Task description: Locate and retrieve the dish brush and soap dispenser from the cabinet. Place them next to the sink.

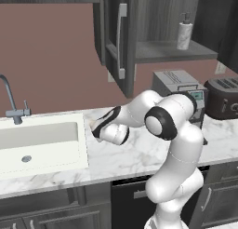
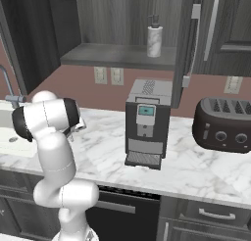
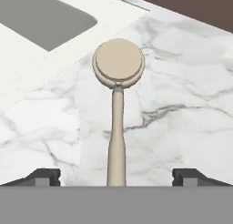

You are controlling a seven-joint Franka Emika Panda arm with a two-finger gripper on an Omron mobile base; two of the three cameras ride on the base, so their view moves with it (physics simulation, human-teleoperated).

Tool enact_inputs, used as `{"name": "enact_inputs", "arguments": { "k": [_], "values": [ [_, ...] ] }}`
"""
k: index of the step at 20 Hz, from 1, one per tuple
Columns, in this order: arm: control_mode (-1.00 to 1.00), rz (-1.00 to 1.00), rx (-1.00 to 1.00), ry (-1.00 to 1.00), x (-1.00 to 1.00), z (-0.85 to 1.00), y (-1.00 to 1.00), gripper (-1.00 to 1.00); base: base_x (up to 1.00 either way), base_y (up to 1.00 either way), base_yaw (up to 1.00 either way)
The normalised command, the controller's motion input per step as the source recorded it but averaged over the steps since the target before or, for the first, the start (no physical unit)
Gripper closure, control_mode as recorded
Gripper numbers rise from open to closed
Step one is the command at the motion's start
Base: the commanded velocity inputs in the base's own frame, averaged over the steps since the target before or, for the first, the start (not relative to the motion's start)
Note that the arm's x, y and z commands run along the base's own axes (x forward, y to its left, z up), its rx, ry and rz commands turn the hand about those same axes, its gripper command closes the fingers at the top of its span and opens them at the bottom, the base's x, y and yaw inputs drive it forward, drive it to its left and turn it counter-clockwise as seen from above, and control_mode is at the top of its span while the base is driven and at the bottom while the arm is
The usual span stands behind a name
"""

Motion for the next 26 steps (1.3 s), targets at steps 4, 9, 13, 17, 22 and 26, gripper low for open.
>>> {"name": "enact_inputs", "arguments": {
  "k": [4,9,13,17,22,26],
  "values": [
    [-1.0,0.0,-0.07,0.02,-0.03,0.52,0.0,-1.0,0.0,0.0,0.0],
    [-1.0,-0.02,-0.04,0.04,-0.16,0.46,-0.1,-1.0,0.0,0.0,0.0],
    [-1.0,-0.06,-0.06,0.08,-0.08,0.45,-0.2,-1.0,0.0,0.0,0.0],
    [-1.0,-0.07,-0.03,0.11,-0.05,0.46,-0.25,-1.0,0.0,0.0,0.0],
    [-1.0,-0.09,-0.01,0.13,-0.05,0.56,-0.21,-1.0,0.0,0.0,0.0],
    [-1.0,-0.12,0.0,0.12,0.0,0.6,-0.02,-1.0,0.0,0.0,0.0]
  ]
}}
